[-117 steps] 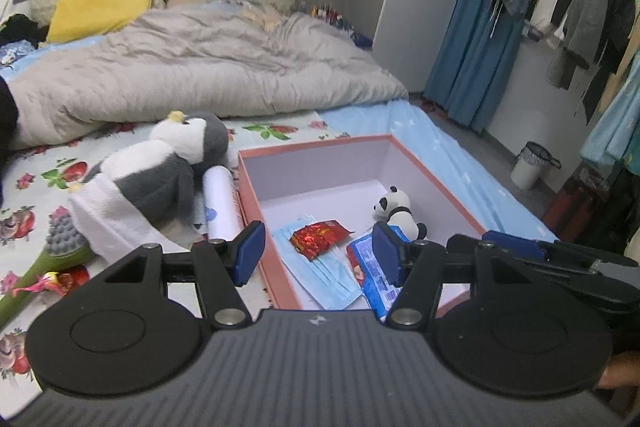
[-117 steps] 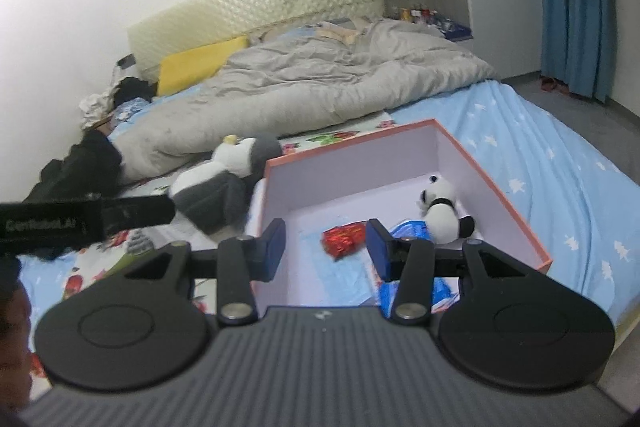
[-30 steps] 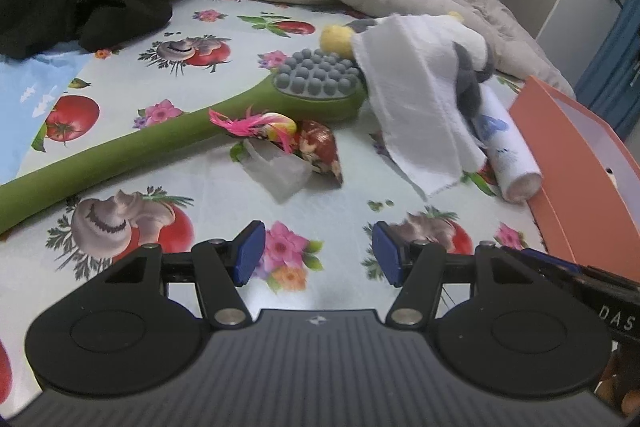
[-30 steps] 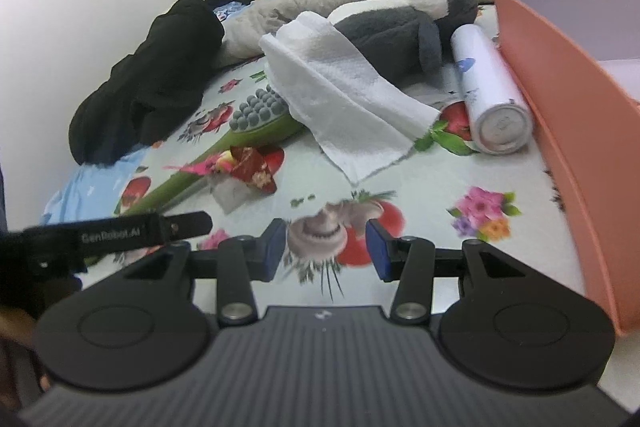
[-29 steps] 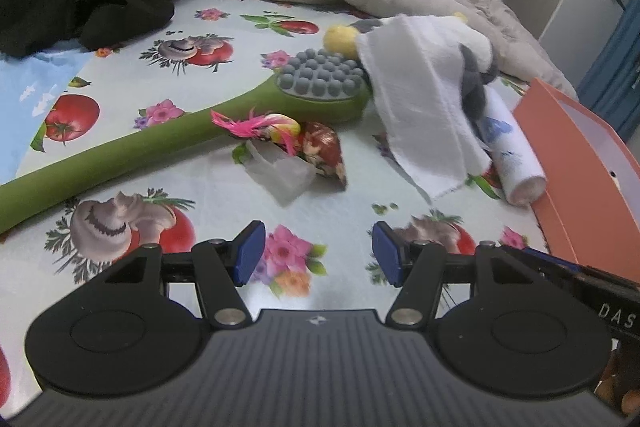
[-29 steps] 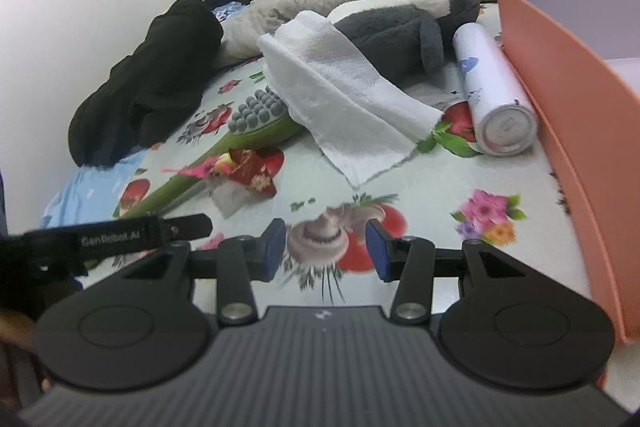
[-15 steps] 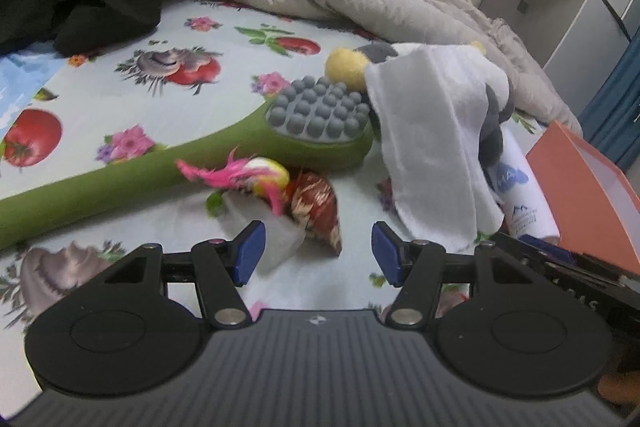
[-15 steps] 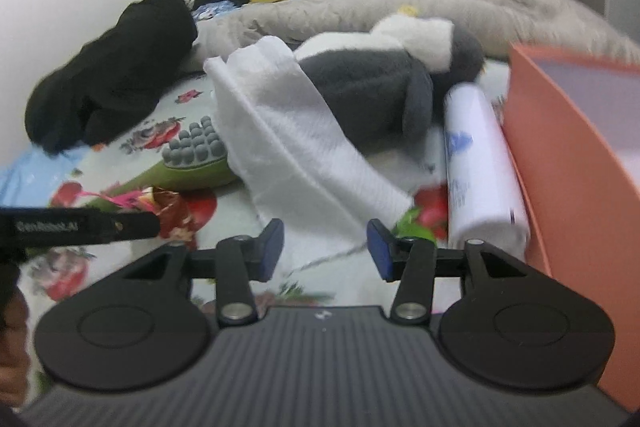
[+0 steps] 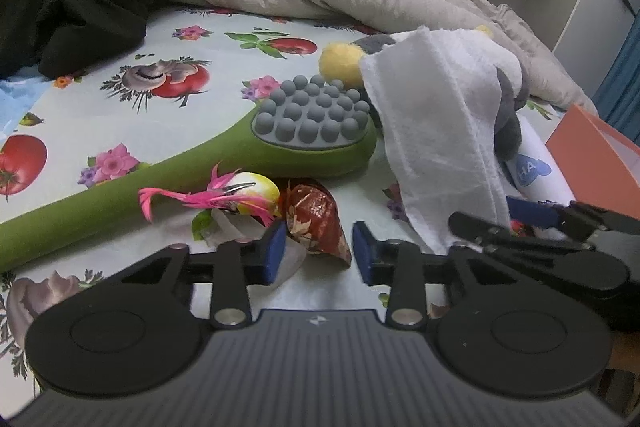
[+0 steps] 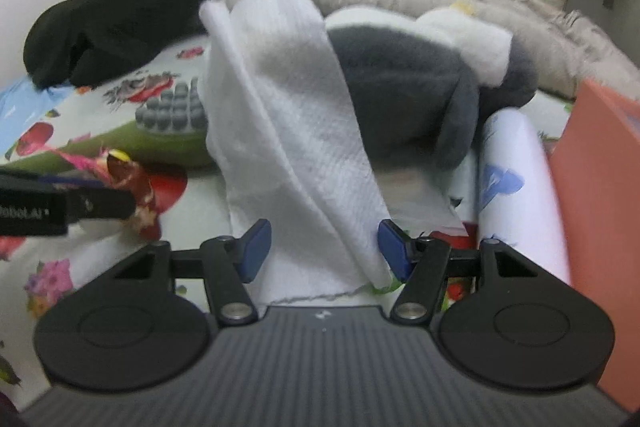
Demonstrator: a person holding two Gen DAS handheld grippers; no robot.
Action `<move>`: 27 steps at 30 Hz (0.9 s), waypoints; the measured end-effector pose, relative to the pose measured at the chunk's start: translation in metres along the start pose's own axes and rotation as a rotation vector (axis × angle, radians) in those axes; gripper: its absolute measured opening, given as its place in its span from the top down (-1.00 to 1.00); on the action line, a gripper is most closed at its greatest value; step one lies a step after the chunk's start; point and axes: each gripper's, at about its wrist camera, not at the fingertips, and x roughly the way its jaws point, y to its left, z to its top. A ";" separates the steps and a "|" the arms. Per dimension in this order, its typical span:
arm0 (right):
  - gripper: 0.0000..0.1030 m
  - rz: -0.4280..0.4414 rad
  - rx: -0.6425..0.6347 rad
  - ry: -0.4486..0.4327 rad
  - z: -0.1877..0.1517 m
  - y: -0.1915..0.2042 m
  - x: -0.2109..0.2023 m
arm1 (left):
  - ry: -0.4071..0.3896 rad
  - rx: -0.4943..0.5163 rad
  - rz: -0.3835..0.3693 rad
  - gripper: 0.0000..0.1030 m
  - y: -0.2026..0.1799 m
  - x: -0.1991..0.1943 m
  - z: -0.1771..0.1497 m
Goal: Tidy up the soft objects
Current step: 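Close right tool on white towel edge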
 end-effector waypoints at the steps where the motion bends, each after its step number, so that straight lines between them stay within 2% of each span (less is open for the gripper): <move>1: -0.09 0.001 -0.002 0.010 -0.002 0.000 0.002 | -0.002 0.005 0.004 0.44 -0.001 0.001 0.000; 3: 0.20 0.003 -0.001 0.024 -0.006 0.001 0.002 | -0.003 0.016 0.009 0.67 -0.003 0.002 0.001; 4: 0.45 -0.002 0.001 0.026 -0.006 0.002 0.001 | -0.003 0.021 0.012 0.72 -0.004 0.003 0.001; 7: 0.79 -0.010 0.011 0.020 -0.008 0.001 -0.005 | -0.009 0.030 0.008 0.76 -0.007 0.002 0.001; 14: 0.87 0.000 0.070 0.001 -0.011 -0.004 -0.033 | -0.018 0.020 -0.021 0.82 -0.011 -0.012 -0.003; 27: 0.87 0.031 0.186 -0.010 -0.038 -0.004 -0.120 | -0.034 0.051 -0.090 0.83 -0.036 -0.079 -0.034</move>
